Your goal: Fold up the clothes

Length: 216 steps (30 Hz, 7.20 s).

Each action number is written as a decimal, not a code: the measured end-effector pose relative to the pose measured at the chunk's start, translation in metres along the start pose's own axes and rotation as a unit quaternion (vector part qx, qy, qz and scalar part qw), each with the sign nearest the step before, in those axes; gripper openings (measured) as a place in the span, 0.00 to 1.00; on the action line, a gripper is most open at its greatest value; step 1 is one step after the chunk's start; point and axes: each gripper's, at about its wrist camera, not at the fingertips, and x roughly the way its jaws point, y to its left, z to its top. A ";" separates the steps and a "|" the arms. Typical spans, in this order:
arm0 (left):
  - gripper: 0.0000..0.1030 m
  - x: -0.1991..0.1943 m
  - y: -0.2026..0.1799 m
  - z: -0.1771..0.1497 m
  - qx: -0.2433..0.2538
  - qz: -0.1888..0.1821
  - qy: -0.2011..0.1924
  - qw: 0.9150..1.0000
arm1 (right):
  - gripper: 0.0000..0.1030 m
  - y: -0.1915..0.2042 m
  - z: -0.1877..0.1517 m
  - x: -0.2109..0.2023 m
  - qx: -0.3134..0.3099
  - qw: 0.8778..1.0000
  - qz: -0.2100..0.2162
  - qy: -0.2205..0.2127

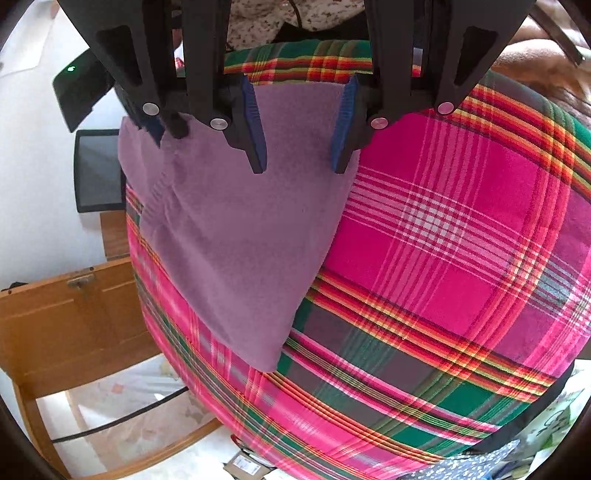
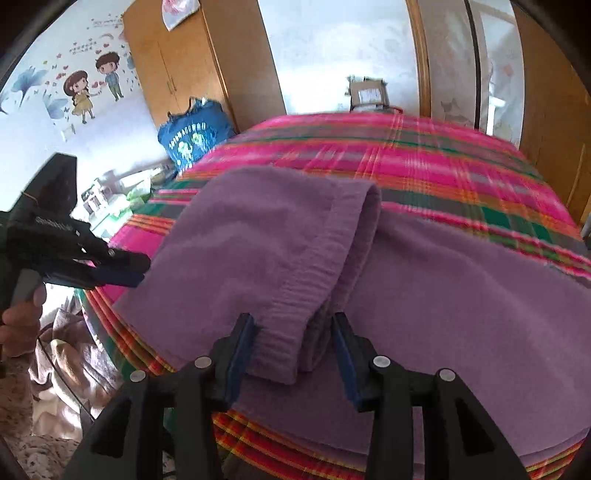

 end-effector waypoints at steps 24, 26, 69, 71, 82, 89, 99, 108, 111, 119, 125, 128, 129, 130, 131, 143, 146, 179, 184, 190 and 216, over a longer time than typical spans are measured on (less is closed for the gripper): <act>0.45 0.001 0.031 0.002 -0.042 -0.033 0.014 0.998 | 0.56 0.133 -0.021 0.037 -0.246 0.967 0.065 0.003; 0.45 0.006 0.032 0.002 -0.050 -0.058 0.032 0.997 | 0.60 0.138 -0.023 0.039 -0.254 0.966 0.058 0.003; 0.48 0.032 -0.010 0.064 -0.074 -0.141 0.055 0.986 | 0.16 0.173 -0.027 0.018 -0.236 0.969 -0.037 -0.063; 0.48 0.042 -0.018 0.074 -0.067 -0.149 0.060 0.985 | 0.16 0.176 -0.026 0.016 -0.230 0.971 -0.031 -0.064; 0.25 0.095 -0.038 0.107 -0.070 -0.168 0.098 0.978 | 0.16 0.165 -0.013 0.029 -0.212 0.976 -0.010 -0.049; 0.12 0.101 -0.036 0.111 -0.071 -0.192 0.084 0.975 | 0.15 0.164 0.001 0.046 -0.210 0.977 -0.003 -0.039; 0.11 0.079 -0.035 0.119 -0.055 -0.209 0.059 0.974 | 0.15 0.192 0.007 0.048 -0.229 0.973 -0.001 -0.039; 0.11 0.049 -0.001 0.131 -0.064 -0.189 0.031 0.979 | 0.15 0.221 0.028 0.069 -0.249 0.967 0.043 -0.035; 0.11 0.043 0.006 0.134 -0.065 -0.180 0.024 0.981 | 0.15 0.229 0.035 0.079 -0.252 0.966 0.060 -0.030; 0.11 0.040 0.027 0.144 -0.058 -0.151 0.030 0.986 | 0.15 0.252 0.042 0.109 -0.270 0.959 0.081 -0.010; 0.13 0.054 0.033 0.144 -0.067 -0.144 0.045 0.986 | 0.15 0.250 0.044 0.130 -0.265 0.960 0.085 0.017; 0.19 0.051 0.037 0.142 -0.074 -0.140 0.041 0.987 | 0.18 0.248 0.043 0.138 -0.264 0.960 0.087 0.027; 0.21 0.048 0.036 0.140 -0.076 -0.134 0.036 0.987 | 0.19 0.248 0.043 0.139 -0.265 0.960 0.087 0.029; 0.23 0.046 0.035 0.139 -0.077 -0.129 0.031 0.988 | 0.20 0.246 0.044 0.140 -0.264 0.960 0.089 0.031; 0.24 0.044 0.035 0.137 -0.079 -0.124 0.026 0.989 | 0.21 0.244 0.045 0.141 -0.263 0.960 0.090 0.032; 0.30 0.002 0.006 0.106 -0.038 -0.055 -0.041 0.997 | 0.28 0.188 0.059 0.092 -0.209 0.974 0.090 -0.016; 0.40 -0.011 0.001 0.095 -0.016 -0.044 -0.052 0.998 | 0.30 0.163 0.060 0.075 -0.180 0.981 0.069 -0.028; 0.44 -0.004 -0.103 0.014 0.121 -0.029 -0.030 0.992 | 0.30 -0.136 -0.032 -0.052 0.122 0.959 -0.257 -0.018; 0.44 0.040 -0.147 -0.007 0.175 -0.046 0.027 0.983 | 0.30 -0.151 -0.046 -0.064 0.119 0.954 -0.273 -0.019; 0.44 0.092 -0.180 -0.034 0.221 -0.043 0.089 0.970 | 0.30 -0.158 -0.055 -0.081 0.110 0.950 -0.291 -0.017; 0.44 0.158 -0.242 -0.061 0.303 -0.048 0.132 0.943 | 0.29 -0.256 -0.045 -0.105 0.238 0.960 -0.147 -0.022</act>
